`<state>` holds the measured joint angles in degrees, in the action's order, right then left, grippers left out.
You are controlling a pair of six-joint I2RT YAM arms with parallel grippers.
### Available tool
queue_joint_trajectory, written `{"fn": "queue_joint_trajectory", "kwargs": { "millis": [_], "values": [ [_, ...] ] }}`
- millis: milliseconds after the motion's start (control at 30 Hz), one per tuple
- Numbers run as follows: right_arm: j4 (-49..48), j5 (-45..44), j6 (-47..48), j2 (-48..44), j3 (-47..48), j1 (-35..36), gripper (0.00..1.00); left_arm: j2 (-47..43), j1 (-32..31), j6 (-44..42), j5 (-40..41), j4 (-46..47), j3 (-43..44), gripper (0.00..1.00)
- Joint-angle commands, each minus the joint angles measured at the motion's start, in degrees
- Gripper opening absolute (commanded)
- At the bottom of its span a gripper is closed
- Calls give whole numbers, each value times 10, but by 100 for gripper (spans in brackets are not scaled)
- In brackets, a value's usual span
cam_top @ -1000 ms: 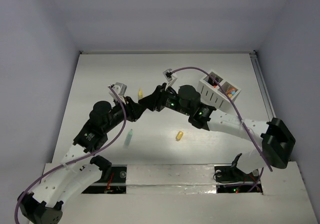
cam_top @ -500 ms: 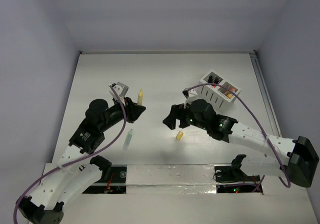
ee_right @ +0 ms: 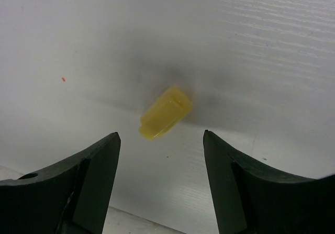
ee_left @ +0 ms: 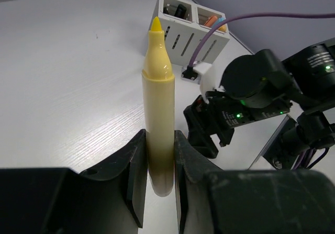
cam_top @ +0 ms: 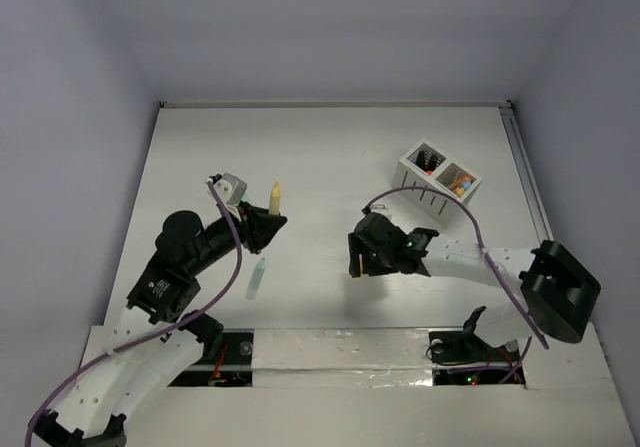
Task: Sort the stationery into containers
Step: Pick up the pen cap from the center of the board.
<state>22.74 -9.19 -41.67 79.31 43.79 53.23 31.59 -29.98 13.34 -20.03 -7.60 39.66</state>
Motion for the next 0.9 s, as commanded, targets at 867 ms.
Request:
{"fn": "queue_joint_trajectory", "kwargs": {
  "millis": [867],
  "values": [
    [24,-45,-6,130,95,-2,42,-25,1,-6,-13,21,-8,0]
  ]
}}
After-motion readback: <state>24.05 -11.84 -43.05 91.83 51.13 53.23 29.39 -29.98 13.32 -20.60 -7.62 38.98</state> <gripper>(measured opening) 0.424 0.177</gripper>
